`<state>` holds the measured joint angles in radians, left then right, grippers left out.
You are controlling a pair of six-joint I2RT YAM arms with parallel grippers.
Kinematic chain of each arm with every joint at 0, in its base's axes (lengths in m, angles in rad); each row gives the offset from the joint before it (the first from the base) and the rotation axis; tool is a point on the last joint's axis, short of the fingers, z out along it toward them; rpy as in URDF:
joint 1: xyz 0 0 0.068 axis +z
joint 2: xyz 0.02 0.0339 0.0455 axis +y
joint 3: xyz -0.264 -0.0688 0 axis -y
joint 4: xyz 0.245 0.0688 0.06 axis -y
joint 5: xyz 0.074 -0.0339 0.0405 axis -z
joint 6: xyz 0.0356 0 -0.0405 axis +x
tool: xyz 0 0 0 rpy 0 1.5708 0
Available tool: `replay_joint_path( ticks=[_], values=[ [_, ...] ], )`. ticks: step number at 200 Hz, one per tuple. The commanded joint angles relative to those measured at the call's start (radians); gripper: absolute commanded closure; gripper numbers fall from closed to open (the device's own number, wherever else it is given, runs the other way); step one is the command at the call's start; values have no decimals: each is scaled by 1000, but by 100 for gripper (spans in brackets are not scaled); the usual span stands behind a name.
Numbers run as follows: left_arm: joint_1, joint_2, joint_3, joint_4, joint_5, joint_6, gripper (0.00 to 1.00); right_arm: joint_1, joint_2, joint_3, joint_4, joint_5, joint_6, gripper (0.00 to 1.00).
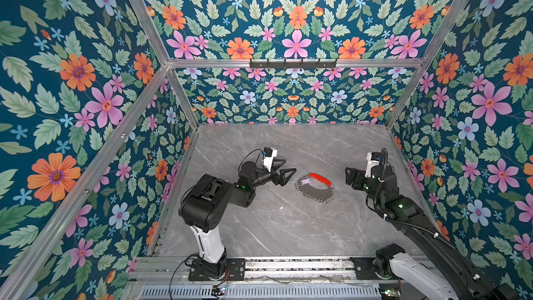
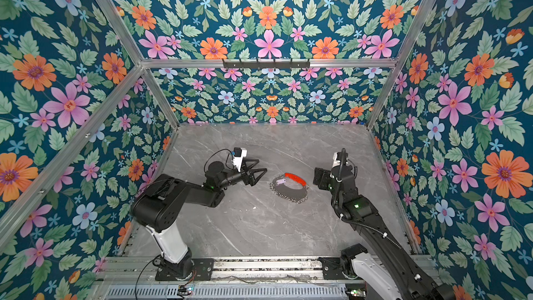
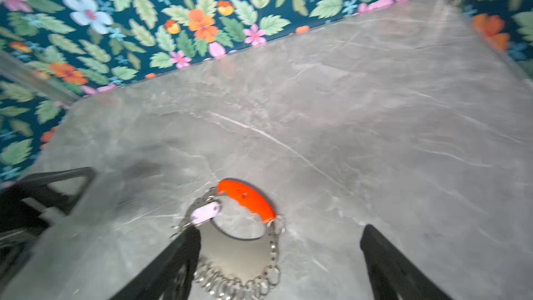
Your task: Put the keys on the keyring
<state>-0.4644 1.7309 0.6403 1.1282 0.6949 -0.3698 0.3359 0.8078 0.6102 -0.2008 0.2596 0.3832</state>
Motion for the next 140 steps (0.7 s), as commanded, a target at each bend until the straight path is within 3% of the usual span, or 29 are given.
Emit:
replay_joint_path(
  ticks=[1,19,55,99,127,140],
  values=[
    [5,-109,46,-471,-233,268,0,-12,-87,-95,93,352,-159,10],
    [15,-188,41,-539,-360,325,0,-51,-164,-226,289,434,-299,9],
    [40,-312,-41,-495,-508,344,0,-142,-166,-389,502,320,-270,16],
    [40,-386,-139,-412,-704,318,0,-148,157,-392,739,268,-330,10],
    [40,-383,-157,-384,-979,258,0,-155,413,-335,929,251,-390,4],
    [40,-398,-165,-385,-1043,269,0,-175,483,-307,980,203,-402,3]
  ],
)
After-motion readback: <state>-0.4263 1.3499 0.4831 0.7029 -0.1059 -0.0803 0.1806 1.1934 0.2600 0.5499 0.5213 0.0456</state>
